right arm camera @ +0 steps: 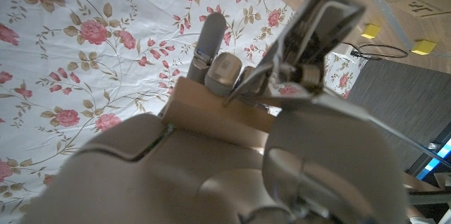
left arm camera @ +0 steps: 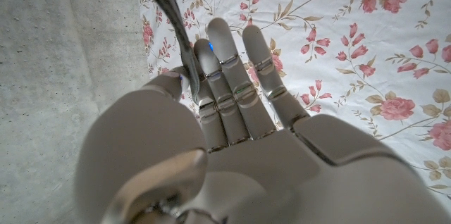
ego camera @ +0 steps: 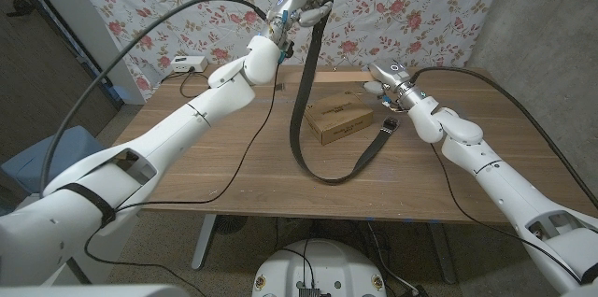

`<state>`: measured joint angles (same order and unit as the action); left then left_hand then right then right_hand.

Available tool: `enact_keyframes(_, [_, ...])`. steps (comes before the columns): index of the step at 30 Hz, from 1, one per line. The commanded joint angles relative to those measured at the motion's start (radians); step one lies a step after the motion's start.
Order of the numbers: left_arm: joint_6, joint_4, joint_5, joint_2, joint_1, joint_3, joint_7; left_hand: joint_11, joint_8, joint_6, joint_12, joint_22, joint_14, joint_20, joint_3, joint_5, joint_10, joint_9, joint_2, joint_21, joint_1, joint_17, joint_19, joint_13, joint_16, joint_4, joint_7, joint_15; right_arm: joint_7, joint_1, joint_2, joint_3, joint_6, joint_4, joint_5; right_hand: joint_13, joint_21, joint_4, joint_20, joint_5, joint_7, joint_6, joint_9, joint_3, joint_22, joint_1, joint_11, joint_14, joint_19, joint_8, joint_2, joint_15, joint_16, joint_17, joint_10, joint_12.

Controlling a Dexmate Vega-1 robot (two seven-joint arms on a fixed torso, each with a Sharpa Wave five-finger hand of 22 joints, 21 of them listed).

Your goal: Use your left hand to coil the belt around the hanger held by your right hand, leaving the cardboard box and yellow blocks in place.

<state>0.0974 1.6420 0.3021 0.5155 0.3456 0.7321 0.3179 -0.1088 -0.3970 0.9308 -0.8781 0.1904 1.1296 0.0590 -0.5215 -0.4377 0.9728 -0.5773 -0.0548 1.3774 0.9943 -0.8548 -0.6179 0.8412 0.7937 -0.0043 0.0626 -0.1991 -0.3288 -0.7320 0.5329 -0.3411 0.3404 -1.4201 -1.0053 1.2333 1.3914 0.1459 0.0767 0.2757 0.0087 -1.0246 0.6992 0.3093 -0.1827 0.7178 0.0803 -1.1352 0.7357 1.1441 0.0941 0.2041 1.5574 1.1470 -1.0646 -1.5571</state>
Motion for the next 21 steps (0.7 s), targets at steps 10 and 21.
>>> enact_keyframes(10, [0.139, -0.104, 0.094, -0.065, -0.116, 0.011, 0.092, -0.038, 0.009, 0.052, 0.009, -0.003, 0.019, 0.047, -0.033, 0.007, 0.039, -0.014, -0.001, 0.014, 0.013, -0.010, -0.005, 0.009, -0.012, -0.021, 0.042, -0.013, 0.032, -0.018, -0.029, 0.065, 0.130, 0.043, 0.214, 0.003, 0.010, 0.002, 0.027, -0.001, 0.004, 0.004, -0.002, 0.008, -0.003, -0.072, -0.002, 0.016, -0.012, 0.015, 0.069, 0.006, 0.005, 0.094, 0.005, -0.006])
enact_keyframes(21, [0.213, -0.160, 0.145, -0.073, -0.153, 0.038, 0.111, -0.036, 0.017, 0.059, 0.013, -0.003, 0.027, 0.049, -0.037, 0.016, 0.041, -0.017, -0.002, 0.020, 0.012, -0.013, -0.006, 0.016, -0.020, -0.018, 0.043, -0.013, 0.144, -0.015, -0.039, 0.089, 0.184, 0.058, 0.378, 0.004, 0.013, 0.002, 0.023, 0.003, 0.014, 0.014, -0.007, 0.008, -0.003, -0.077, -0.013, 0.026, -0.021, 0.025, 0.068, 0.006, 0.006, 0.094, 0.013, -0.006])
